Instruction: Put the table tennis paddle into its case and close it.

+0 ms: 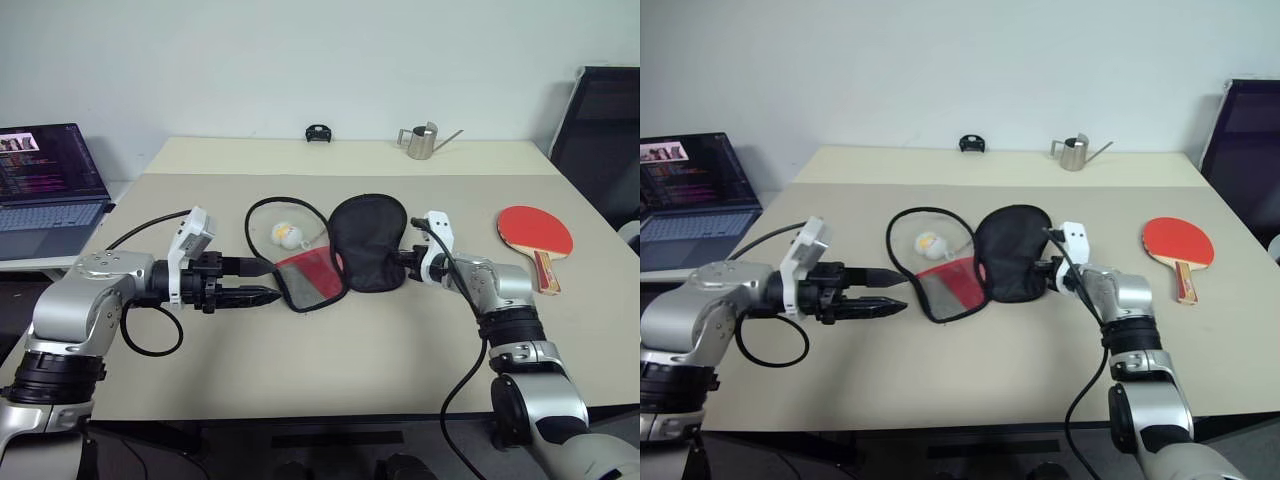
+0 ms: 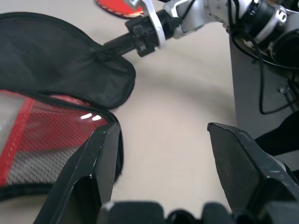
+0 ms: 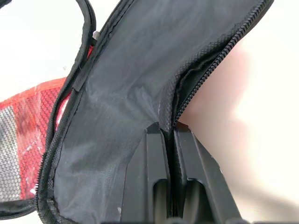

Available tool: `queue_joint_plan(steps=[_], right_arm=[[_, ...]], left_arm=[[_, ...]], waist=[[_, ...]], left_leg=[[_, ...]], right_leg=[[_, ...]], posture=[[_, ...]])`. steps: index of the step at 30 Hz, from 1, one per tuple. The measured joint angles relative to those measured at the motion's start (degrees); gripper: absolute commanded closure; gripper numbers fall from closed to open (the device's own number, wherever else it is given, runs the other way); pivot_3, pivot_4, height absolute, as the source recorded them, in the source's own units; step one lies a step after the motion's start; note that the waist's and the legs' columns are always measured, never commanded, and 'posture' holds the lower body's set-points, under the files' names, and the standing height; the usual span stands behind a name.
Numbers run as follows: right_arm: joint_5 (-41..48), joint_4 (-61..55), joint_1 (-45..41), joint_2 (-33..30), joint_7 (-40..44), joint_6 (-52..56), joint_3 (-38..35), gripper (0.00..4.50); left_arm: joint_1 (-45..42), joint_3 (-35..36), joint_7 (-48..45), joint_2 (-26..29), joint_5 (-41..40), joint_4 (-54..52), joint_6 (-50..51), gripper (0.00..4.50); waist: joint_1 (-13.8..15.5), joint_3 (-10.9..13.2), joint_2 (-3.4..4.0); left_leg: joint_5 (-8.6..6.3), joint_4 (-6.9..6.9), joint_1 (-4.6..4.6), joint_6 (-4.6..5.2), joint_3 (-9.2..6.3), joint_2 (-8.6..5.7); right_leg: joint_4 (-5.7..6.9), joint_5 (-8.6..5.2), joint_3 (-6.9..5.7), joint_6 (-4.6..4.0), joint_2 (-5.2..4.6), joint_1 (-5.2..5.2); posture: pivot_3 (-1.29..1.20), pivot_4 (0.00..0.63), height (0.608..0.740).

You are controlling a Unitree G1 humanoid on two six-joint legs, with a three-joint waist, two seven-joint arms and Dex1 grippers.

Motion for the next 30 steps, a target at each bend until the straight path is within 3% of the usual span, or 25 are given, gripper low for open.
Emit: queue_joint_plan(steps=[12, 30], right_arm=[[2.8, -15.3, 7.5, -8.4, 1.6, 12.6, -1.2, 4.44], [4.6, -17.7, 10.7, -16.0, 5.2, 16.9, -1.2, 4.44]], left_arm=[[-0.9, -4.0, -1.2, -1.9, -1.0, -1.6, 1.2, 1.23], [-4.4, -8.1, -1.2, -6.1, -1.4, -3.4, 3.3, 1.23]], waist=[[0.4, 0.0, 0.06], [0.5, 0.1, 0.08]], left_leg=[[-0.01, 0.01, -0.01, 0.03, 0.02, 0.0], [0.0, 0.02, -0.01, 0.04, 0.03, 0.0]], right_leg=[[-0.01, 0.0, -0.01, 0.0, 0.01, 0.03], [-0.02, 0.0, 0.0, 0.01, 0.03, 0.05]], posture=[[0.0, 0.15, 0.74], [0.0, 0.15, 0.74]])
